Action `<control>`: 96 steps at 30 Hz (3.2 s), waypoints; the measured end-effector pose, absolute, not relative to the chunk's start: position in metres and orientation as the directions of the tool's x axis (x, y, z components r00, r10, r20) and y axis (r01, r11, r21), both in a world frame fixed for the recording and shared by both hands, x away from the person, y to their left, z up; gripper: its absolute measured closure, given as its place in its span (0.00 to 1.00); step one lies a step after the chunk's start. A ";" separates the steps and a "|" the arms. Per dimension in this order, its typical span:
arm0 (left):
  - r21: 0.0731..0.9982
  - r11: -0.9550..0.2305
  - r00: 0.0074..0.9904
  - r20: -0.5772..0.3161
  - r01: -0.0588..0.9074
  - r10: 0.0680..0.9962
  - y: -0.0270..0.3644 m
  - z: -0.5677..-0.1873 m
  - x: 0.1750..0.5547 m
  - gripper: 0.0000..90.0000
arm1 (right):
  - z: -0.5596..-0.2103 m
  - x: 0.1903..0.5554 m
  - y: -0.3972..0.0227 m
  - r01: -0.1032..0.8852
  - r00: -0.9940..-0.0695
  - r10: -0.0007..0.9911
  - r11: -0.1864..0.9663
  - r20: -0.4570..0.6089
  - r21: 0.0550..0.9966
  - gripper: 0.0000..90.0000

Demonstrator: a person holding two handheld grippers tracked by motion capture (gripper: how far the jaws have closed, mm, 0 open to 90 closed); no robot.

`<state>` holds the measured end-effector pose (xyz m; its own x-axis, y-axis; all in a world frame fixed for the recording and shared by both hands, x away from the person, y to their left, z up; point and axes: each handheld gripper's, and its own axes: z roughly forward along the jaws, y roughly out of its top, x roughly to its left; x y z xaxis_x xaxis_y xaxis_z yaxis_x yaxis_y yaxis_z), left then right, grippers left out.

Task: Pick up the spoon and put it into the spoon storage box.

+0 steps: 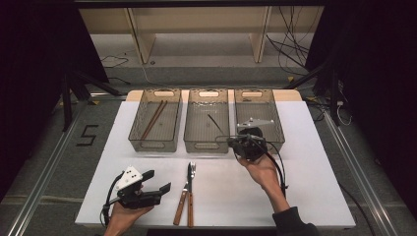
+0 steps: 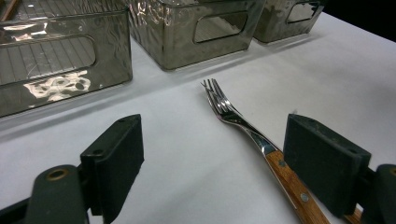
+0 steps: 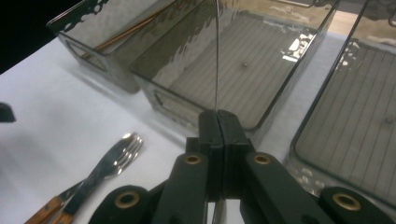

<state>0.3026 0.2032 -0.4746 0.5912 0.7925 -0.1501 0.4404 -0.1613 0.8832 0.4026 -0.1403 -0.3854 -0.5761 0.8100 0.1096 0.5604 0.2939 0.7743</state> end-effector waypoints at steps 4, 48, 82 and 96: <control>0.886 -0.151 0.589 -0.156 0.438 0.793 0.203 -0.474 0.302 0.22 | -0.382 0.416 -0.134 0.567 -0.571 0.813 0.286 0.118 0.773 1.00; 0.891 -0.148 0.598 -0.157 0.429 0.786 0.205 -0.473 0.302 0.22 | -0.396 0.515 -0.083 0.642 -0.482 0.867 0.256 0.122 0.722 1.00; 0.893 -0.143 0.598 -0.159 0.426 0.786 0.204 -0.473 0.301 0.22 | -0.407 0.518 -0.074 0.648 -0.518 0.843 0.275 0.146 0.710 0.65; 0.894 -0.139 0.591 -0.158 0.426 0.791 0.205 -0.473 0.301 0.22 | -0.384 0.450 -0.079 0.574 -0.630 0.755 0.292 0.184 0.765 0.38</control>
<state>0.3011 0.2049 -0.4727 0.5910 0.7910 -0.1583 0.4260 -0.1394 0.8939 0.4498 -0.0793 -0.3840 -0.6297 0.7547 0.1843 0.5743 0.2924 0.7647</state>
